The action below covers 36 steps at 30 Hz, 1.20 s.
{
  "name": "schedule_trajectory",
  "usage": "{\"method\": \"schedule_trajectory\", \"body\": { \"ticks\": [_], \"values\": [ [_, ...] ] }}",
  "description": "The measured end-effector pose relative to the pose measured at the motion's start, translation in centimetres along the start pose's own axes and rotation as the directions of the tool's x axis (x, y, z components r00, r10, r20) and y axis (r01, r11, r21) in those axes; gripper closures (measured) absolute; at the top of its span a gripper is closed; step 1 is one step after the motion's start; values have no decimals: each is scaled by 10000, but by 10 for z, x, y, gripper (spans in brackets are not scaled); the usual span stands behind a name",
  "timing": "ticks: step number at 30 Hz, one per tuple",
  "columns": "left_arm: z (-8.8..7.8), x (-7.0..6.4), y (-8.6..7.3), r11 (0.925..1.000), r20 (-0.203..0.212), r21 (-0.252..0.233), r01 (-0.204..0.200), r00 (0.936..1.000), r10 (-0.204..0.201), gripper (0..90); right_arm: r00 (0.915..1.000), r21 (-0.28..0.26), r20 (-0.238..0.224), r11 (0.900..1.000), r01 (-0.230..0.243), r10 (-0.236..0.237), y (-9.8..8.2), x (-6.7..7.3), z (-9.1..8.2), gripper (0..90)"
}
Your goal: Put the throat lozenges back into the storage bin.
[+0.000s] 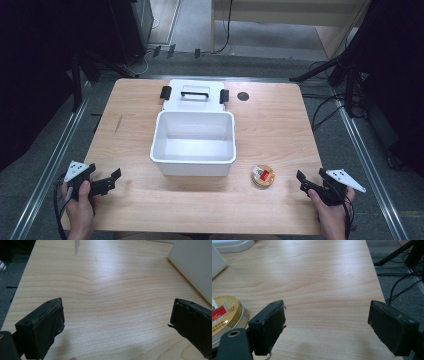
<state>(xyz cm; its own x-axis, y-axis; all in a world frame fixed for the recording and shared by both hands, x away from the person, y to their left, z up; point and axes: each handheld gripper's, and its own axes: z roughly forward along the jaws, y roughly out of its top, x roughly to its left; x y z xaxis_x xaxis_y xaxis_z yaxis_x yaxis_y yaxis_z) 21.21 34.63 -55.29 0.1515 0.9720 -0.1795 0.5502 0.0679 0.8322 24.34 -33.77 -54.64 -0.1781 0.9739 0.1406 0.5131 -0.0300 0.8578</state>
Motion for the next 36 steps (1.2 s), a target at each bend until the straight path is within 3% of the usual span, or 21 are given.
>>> {"method": "schedule_trajectory", "body": {
  "ticks": [15, 25, 29, 35, 36],
  "values": [
    [0, 0, 0, 10000, 86, 14, 28, 10000, -28, 0, 9999, 206, -1, 9997, 135, -135, 1, 2, 2, 146],
    [0, 0, 0, 10000, 89, 1, 22, 10000, -22, 0, 9982, 454, -46, 9972, 595, -593, 2, 6, 2, 145],
    [-1, 2, 0, 9999, 123, -30, 130, 9998, -129, 0, 9955, 827, -59, 9921, 944, -942, 8, 12, 2, 145],
    [-1, 0, -1, 10000, 89, 8, 56, 9999, -56, 0, 9822, 1891, -647, 9642, 1857, -1764, 25, 28, -3, 143],
    [-1, 0, -1, 10000, 89, 8, 56, 9999, -56, 0, 9822, 1891, -647, 9642, 1857, -1764, 25, 28, -3, 143]
  ]
}}
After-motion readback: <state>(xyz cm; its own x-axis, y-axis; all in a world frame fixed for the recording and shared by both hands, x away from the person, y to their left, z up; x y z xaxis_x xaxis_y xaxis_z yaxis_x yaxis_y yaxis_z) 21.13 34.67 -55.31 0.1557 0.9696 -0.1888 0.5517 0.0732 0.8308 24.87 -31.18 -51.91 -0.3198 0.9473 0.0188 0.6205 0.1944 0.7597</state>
